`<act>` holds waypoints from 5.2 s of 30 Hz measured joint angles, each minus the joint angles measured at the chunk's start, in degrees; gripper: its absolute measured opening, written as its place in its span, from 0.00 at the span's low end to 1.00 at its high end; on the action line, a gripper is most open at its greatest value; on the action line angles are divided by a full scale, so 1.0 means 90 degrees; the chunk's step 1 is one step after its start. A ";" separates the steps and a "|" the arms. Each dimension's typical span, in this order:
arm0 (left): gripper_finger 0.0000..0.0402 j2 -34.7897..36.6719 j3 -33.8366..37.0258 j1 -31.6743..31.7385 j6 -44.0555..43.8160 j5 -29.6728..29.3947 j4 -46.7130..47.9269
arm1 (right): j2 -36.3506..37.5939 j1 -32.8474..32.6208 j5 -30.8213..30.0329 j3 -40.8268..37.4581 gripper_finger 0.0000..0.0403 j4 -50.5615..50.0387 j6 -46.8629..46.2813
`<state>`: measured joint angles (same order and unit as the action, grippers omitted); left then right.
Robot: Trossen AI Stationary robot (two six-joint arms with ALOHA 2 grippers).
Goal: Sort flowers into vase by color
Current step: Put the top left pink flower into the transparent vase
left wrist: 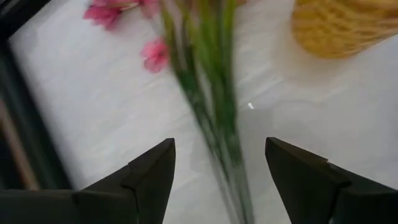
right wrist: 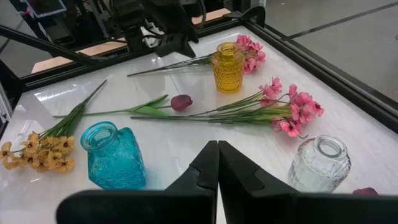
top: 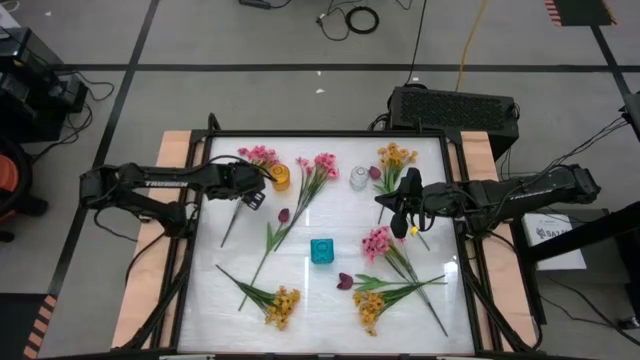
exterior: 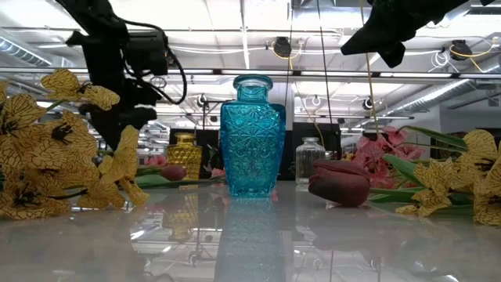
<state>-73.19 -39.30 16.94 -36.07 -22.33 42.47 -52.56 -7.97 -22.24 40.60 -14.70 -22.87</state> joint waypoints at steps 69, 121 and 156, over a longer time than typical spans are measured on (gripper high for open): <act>0.04 0.4095 -0.0470 0.0700 0.2001 0.0937 -0.1237 | -0.0203 0.0000 -0.0027 0.0000 0.00 0.1121 0.0063; 0.04 -0.0335 0.0293 -0.2267 0.4266 0.1766 -1.0996 | -0.2812 0.0226 0.0843 0.2371 0.32 0.3687 0.1770; 0.04 -0.0308 0.0290 -0.2277 0.4220 0.1795 -1.0842 | -0.3806 0.0488 0.1355 0.2926 0.28 0.4157 0.2215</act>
<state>-75.96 -36.69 -3.55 1.91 -6.17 -55.11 -86.80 -3.57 -10.04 66.94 22.72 -2.94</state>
